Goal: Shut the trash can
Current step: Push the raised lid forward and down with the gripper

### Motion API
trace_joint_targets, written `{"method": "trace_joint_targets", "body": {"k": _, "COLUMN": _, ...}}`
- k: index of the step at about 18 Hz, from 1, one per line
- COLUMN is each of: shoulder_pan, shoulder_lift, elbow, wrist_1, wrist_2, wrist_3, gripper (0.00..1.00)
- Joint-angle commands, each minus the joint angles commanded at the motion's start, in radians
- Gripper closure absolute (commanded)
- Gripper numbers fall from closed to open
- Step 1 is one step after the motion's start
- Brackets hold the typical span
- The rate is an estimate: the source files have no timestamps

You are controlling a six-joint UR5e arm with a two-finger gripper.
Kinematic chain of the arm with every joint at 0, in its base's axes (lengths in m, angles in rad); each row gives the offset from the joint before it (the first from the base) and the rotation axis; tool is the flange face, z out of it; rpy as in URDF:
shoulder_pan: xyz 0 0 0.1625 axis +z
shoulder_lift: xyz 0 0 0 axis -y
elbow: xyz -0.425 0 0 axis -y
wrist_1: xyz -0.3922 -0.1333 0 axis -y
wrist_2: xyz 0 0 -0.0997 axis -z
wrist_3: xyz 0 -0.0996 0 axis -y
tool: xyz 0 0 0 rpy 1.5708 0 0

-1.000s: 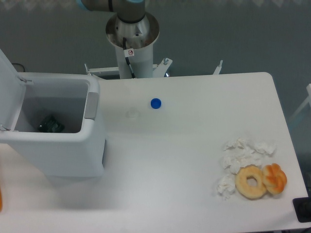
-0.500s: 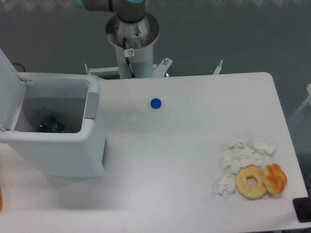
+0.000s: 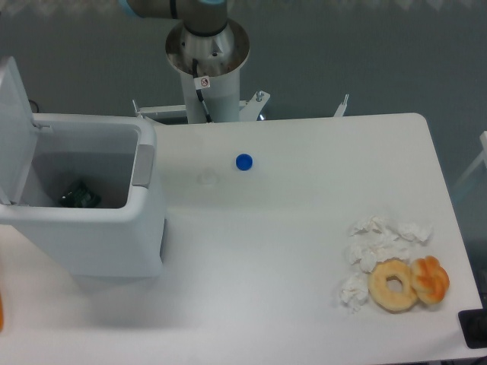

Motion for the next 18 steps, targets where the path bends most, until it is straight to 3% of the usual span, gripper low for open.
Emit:
{"method": "trace_joint_targets", "body": {"k": 7, "shoulder_pan": 0.064, "shoulder_lift": 0.02, "elbow": -0.035, "wrist_1": -0.005, "wrist_2": 0.002, "wrist_3": 0.072, "gripper": 0.0}}
{"method": "trace_joint_targets", "body": {"k": 12, "shoulder_pan": 0.087, "shoulder_lift": 0.035, "elbow": -0.087, "wrist_1": -0.006, "wrist_2": 0.123, "wrist_3": 0.164, "gripper": 0.0}}
{"method": "trace_joint_targets", "body": {"k": 18, "shoulder_pan": 0.136, "shoulder_lift": 0.031, "elbow": -0.097, "wrist_1": -0.005, "wrist_2": 0.121, "wrist_3": 0.19, "gripper": 0.0}}
